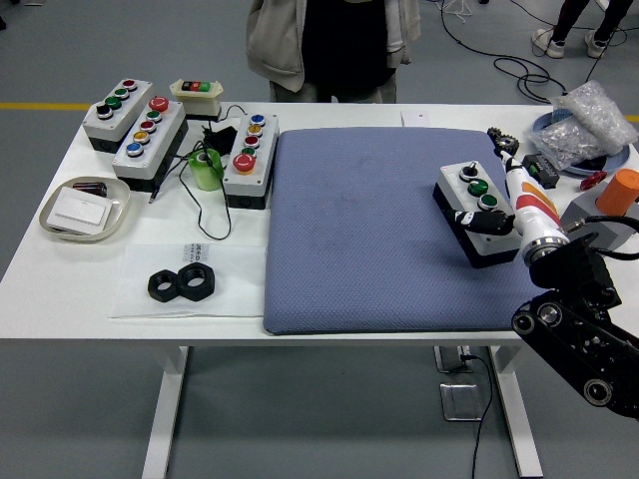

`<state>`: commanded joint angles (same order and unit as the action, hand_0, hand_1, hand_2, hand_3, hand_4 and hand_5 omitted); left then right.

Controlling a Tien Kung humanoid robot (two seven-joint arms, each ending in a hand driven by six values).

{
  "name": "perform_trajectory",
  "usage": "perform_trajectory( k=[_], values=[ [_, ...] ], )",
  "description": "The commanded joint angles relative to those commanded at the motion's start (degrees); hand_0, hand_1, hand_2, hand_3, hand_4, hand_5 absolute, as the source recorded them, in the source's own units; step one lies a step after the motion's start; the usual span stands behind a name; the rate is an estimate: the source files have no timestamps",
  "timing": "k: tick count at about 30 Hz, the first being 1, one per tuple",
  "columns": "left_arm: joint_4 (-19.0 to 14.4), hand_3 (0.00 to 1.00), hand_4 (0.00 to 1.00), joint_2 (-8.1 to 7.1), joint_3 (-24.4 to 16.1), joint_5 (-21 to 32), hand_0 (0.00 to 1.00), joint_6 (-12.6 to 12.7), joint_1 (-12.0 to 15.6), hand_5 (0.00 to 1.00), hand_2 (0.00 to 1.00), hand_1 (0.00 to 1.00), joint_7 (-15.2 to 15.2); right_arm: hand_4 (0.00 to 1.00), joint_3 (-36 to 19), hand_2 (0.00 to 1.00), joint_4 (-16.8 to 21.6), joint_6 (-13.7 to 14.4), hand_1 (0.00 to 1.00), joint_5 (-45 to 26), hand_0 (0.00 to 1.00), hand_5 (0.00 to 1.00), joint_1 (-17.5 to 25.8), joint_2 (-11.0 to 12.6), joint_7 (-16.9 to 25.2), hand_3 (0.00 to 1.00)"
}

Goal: Pick up the button,place it on the desk,press the button,press the button

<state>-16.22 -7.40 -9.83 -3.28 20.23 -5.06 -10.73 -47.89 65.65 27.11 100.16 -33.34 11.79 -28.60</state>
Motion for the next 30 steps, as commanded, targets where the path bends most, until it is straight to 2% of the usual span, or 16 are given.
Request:
perform_trajectory(
  k=[6,8,10,11,16,17,22,23,28,29,30],
  values=[
    [0.0,0.814,0.573,-0.02,-0.1,-0.1,0.777,0.0,0.0,0.998,0.894,0.813,0.0,0.979,0.6,0.984,-3.1,-0.8,0.917,0.9,0.998,0.244,-1.5,-0.9,-0.8,0.998],
    [0.1,0.814,0.573,-0.07,-0.2,-0.6,0.777,0.0,0.1,0.998,0.894,0.813,0.0,0.979,1.3,0.984,-6.2,-1.9,0.917,1.6,0.998,0.244,-3.2,-1.4,-1.7,0.998],
    [0.1,0.814,0.573,-0.09,-0.3,-0.9,0.777,0.0,0.1,0.998,0.894,0.813,0.0,0.979,1.7,0.984,-7.7,-2.7,0.917,1.6,0.998,0.244,-3.9,-1.6,-2.0,0.998],
    [0.1,0.815,0.573,-0.10,-0.3,-1.0,0.778,0.0,0.1,0.998,0.894,0.814,-0.1,0.978,1.8,0.886,-8.2,-3.0,0.852,1.6,0.983,0.233,-4.2,-1.7,-2.1,0.938],
    [0.1,0.815,0.573,-0.15,-0.6,-1.8,0.778,0.0,0.2,0.998,0.894,0.814,-0.2,0.978,2.6,0.886,-12.4,-4.5,0.852,0.3,0.983,0.233,-6.2,-2.3,-2.4,0.938],
    [0.1,0.816,0.573,-0.15,-0.8,-2.0,0.777,0.0,0.2,0.998,0.893,0.813,-0.2,0.977,2.7,0.783,-13.0,-4.5,0.755,-0.3,0.921,0.231,-6.4,-2.4,-2.3,0.906],
    [0.3,0.816,0.573,-0.13,-1.6,-2.7,0.777,-0.2,0.3,0.998,0.893,0.813,0.0,0.977,4.0,0.783,-15.2,-4.6,0.755,-2.0,0.921,0.231,-7.5,-2.7,-2.2,0.906],
    [0.3,0.815,0.570,-0.13,-1.7,-2.8,0.777,-0.2,0.3,0.998,0.892,0.813,0.0,0.967,4.1,0.645,-15.4,-4.6,0.619,-2.0,0.811,0.210,-7.5,-2.7,-2.2,0.838],
    [0.3,0.815,0.570,-0.12,-1.9,-3.4,0.777,-0.1,0.4,0.998,0.892,0.813,-0.1,0.967,4.7,0.645,-15.3,-5.4,0.619,-1.5,0.811,0.210,-7.6,-2.1,-1.9,0.838],
    [0.3,0.815,0.569,-0.12,-2.0,-3.5,0.778,-0.1,0.4,0.998,0.893,0.812,-0.1,0.944,4.8,0.516,-15.1,-5.3,0.499,-1.4,0.655,0.166,-7.6,-1.9,-1.8,0.683],
    [0.4,0.815,0.569,-0.11,-2.1,-3.6,0.778,-0.2,0.4,0.998,0.893,0.812,-0.2,0.944,5.3,0.516,-14.4,-5.0,0.499,-1.5,0.655,0.166,-7.5,-1.5,-1.3,0.683]
  ],
)
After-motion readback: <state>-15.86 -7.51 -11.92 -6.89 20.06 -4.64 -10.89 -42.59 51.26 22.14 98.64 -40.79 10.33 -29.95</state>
